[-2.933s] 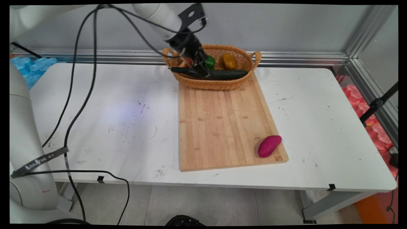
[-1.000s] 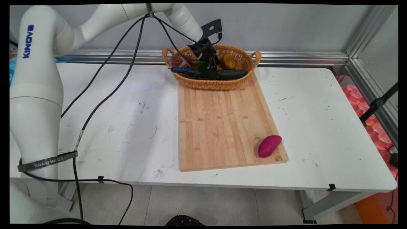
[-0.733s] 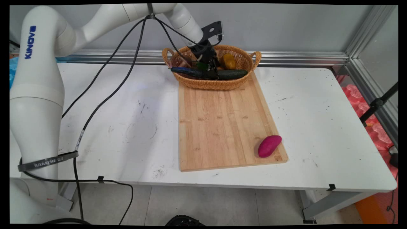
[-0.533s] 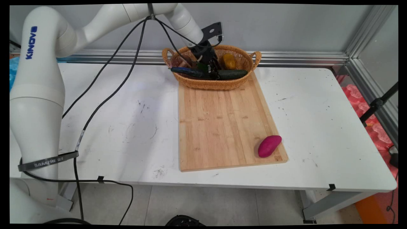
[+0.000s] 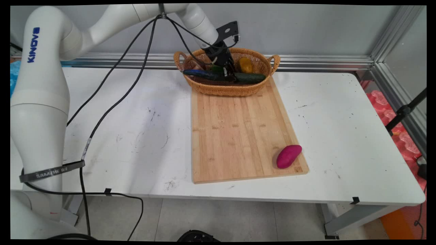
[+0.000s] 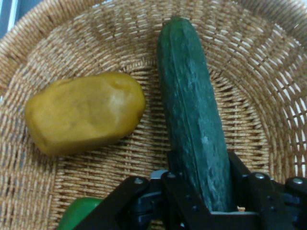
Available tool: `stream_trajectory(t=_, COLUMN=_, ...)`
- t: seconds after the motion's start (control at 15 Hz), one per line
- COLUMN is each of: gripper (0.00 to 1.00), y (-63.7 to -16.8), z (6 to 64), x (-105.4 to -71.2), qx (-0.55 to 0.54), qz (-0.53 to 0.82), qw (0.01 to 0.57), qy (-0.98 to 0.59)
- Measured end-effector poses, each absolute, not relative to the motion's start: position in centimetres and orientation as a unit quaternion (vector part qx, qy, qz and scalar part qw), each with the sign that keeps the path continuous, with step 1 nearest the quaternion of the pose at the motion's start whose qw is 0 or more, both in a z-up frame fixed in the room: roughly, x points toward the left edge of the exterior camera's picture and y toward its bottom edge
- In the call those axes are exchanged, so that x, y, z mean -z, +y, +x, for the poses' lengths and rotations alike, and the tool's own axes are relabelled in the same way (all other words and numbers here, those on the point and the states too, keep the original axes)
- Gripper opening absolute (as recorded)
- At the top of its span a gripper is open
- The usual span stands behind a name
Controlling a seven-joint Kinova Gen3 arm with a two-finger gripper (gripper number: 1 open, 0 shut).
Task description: Place the picked object on the cutting board
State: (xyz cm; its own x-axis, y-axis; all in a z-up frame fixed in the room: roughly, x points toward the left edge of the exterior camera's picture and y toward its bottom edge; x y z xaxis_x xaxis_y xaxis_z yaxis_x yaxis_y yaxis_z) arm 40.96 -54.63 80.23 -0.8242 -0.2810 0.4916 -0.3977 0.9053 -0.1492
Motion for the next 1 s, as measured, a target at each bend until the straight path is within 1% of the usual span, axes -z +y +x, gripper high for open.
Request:
stream_trajectory(t=0.33, gripper=0.00, y=-53.8, z=41.1, x=-82.0, qx=-0.130, qz=0.182, qw=0.235, qy=-0.946)
stream_trajectory(t=0.67, gripper=0.00, y=-52.1, z=40.6, x=-85.1, qx=-0.140, qz=0.186, qw=0.231, qy=-0.945)
stream_trajectory(t=1.0, gripper=0.00, y=-49.3, z=38.5, x=-88.5, qx=-0.143, qz=0.188, qw=0.234, qy=-0.943)
